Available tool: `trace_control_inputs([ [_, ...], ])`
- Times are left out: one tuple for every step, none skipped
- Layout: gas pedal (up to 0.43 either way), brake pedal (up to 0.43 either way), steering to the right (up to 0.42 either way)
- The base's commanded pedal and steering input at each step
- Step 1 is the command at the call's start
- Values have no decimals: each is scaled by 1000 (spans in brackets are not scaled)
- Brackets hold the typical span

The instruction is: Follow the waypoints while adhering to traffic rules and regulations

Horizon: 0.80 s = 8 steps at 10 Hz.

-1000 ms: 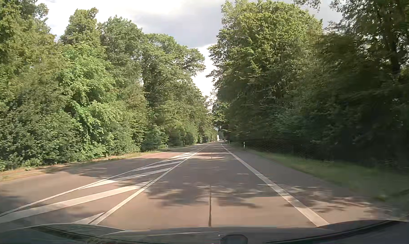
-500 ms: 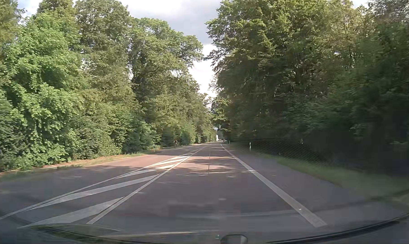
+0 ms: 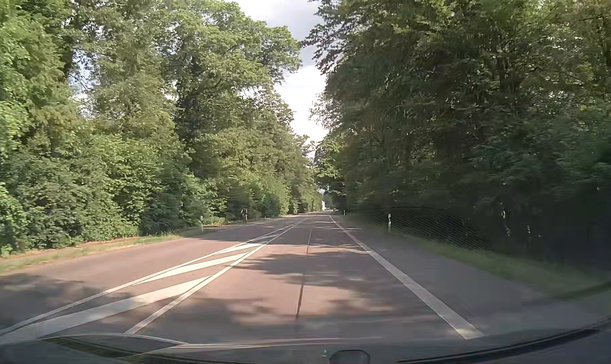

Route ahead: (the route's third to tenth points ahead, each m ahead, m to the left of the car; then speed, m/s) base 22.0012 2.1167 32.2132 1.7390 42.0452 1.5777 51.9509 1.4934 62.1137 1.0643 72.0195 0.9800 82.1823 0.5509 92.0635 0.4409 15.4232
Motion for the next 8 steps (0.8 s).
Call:
trace_control_inputs([
  [118,0,0],
  [118,0,0],
  [118,0,0],
  [118,0,0],
  [118,0,0],
  [118,0,0],
  [118,0,0],
  [118,0,0],
])
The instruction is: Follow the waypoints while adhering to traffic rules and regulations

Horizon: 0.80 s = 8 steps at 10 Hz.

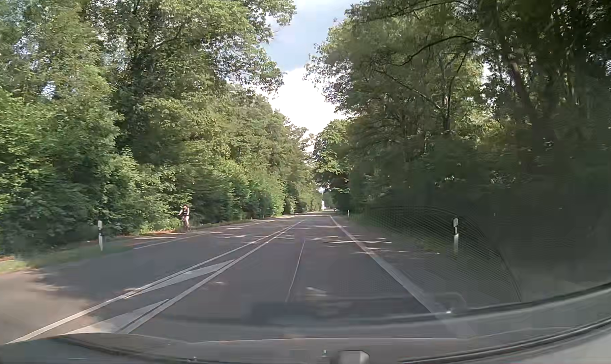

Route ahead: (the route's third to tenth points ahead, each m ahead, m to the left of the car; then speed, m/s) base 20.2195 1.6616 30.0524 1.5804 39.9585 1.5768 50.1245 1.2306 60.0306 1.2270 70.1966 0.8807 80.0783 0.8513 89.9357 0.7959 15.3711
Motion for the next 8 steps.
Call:
trace_control_inputs([
  [118,0,0],
  [118,0,0],
  [118,0,0],
  [118,0,-1],
  [118,0,-1],
  [118,0,-1],
  [118,0,-1],
  [118,0,-1],
])
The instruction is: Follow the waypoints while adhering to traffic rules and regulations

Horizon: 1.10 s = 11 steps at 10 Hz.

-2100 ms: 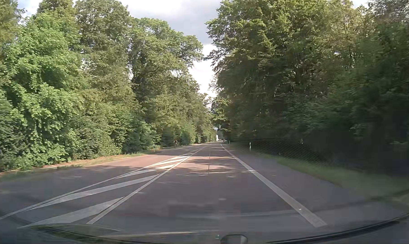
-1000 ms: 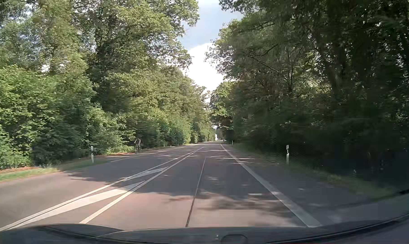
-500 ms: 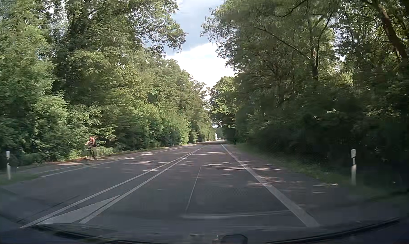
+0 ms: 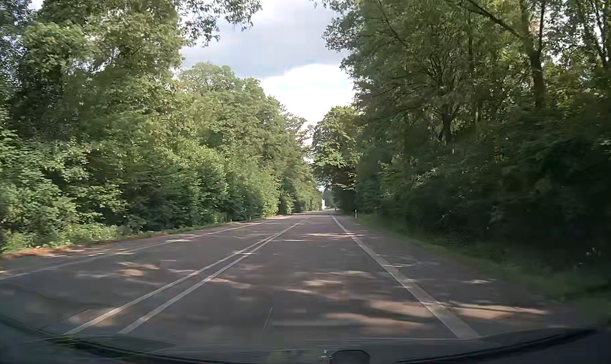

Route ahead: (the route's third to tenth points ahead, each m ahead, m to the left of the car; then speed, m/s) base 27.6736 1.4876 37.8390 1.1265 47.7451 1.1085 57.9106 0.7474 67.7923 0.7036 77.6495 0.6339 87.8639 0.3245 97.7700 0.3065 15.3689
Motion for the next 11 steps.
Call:
trace_control_inputs([
  [118,0,0],
  [118,0,0],
  [118,0,-1],
  [118,0,-1],
  [118,0,-1],
  [118,0,-1],
  [118,0,-1],
  [118,0,-1],
  [118,0,0],
  [118,0,-1],
  [118,0,-1],
])
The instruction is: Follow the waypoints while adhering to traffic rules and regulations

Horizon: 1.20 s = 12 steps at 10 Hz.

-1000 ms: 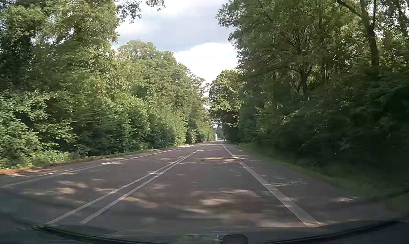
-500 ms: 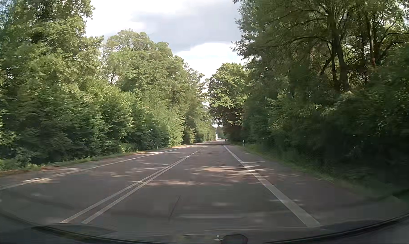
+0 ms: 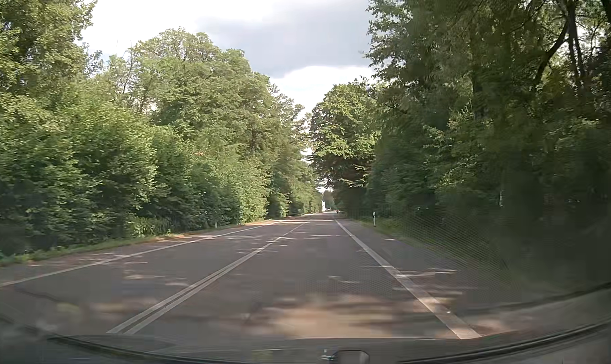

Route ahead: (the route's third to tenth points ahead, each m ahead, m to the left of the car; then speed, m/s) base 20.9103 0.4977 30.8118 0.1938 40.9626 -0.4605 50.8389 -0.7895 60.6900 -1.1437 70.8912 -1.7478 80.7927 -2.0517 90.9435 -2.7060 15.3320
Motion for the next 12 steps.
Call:
trace_control_inputs([
  [118,0,0],
  [118,0,-1],
  [118,0,-1],
  [118,0,-1],
  [118,0,-1],
  [118,0,0],
  [118,0,-1],
  [118,0,0],
  [118,0,0],
  [118,0,-1],
  [118,0,-1],
  [118,0,0],
])
